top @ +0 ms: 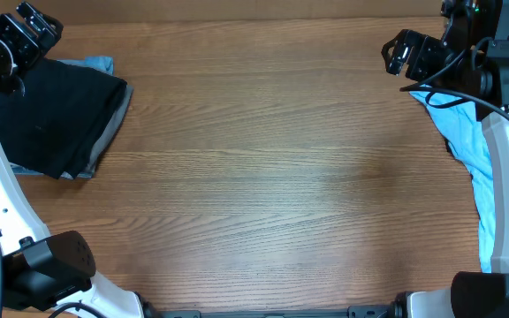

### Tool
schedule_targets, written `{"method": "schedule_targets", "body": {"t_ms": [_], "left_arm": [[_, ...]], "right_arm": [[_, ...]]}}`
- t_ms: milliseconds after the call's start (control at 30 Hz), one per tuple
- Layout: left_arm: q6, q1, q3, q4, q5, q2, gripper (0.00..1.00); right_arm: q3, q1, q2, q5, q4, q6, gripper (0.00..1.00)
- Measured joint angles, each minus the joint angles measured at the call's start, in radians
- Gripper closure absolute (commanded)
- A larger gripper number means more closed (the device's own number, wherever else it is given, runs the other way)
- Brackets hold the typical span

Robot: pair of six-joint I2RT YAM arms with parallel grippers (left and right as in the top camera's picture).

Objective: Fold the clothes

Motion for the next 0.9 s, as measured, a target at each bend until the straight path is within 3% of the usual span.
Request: {"method": "schedule_targets", "body": {"t_ms": [633, 900], "left_arm": [[0.000, 0.000, 0.000, 0.000, 0.000, 0.000, 0.00], [0.000, 0.000, 0.000, 0.000, 0.000, 0.000, 0.00]], "right_arm": [[-0.002, 0.000, -0.029, 0.000, -0.001, 0.000, 0.00], [-0.007, 0.000, -0.497, 0.000, 0.004, 0.000, 0.00]]}}
